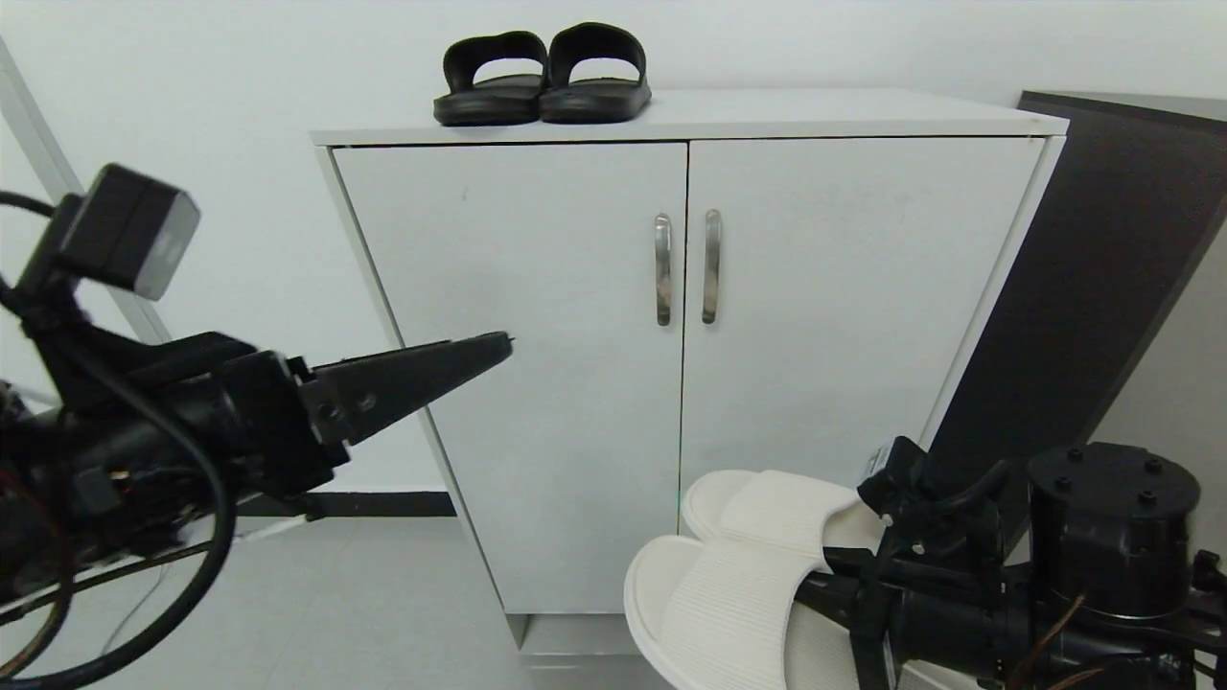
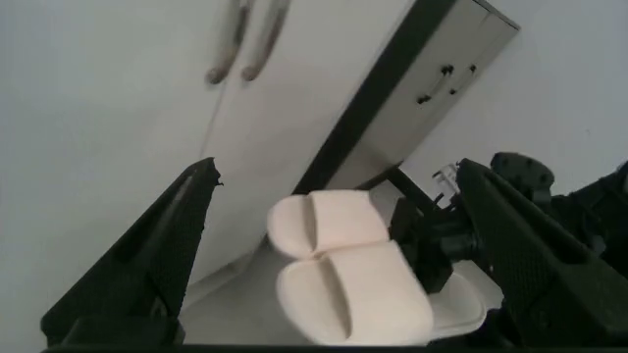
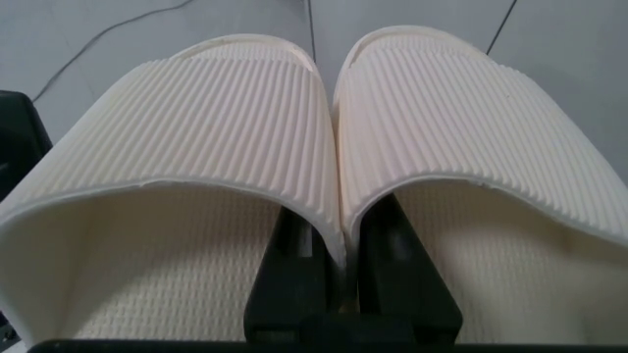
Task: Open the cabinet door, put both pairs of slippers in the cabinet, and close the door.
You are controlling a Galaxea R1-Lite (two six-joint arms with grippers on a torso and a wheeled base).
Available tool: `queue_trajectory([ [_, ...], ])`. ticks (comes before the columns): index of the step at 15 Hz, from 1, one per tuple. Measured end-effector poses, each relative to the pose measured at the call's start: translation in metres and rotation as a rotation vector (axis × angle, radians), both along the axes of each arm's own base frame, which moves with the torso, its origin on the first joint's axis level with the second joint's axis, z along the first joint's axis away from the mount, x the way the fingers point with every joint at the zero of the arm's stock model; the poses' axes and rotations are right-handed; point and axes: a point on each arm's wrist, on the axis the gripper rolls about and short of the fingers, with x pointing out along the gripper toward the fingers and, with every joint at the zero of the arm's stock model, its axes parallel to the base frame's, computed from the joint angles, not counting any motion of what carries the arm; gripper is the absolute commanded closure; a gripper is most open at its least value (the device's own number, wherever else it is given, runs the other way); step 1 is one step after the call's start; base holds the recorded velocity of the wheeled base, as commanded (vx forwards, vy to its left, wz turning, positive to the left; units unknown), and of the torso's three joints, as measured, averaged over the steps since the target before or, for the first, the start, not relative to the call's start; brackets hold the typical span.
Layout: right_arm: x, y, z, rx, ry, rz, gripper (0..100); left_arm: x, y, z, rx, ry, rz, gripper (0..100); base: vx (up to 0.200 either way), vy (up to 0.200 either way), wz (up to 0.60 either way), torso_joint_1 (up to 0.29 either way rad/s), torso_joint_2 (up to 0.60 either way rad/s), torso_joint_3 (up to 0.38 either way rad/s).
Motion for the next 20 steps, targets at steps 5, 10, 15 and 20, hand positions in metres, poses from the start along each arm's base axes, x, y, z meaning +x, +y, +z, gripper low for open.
queue_trajectory([
  [5,-0.001,0.0,-0.002,-0.008,0.007,0.002,100,0.033,-0.07,0.025,-0.046,0.014,-0.193,0,0.0,0.0,0.0,0.0,0.0,0.0],
  [10,0.002,-0.002,-0.006,-0.019,0.016,-0.018,100,0.075,-0.113,0.023,-0.018,0.014,-0.256,0,0.0,0.0,0.0,0.0,0.0,0.0],
  [15,0.005,-0.003,-0.008,-0.023,0.021,-0.03,100,0.104,-0.127,0.022,-0.01,0.01,-0.299,0,0.0,0.0,0.0,0.0,0.0,0.0],
  [20,0.005,-0.003,-0.009,-0.026,0.024,-0.029,100,0.127,-0.142,0.023,0.04,-0.001,-0.131,0,0.0,0.0,0.0,0.0,0.0,0.0],
])
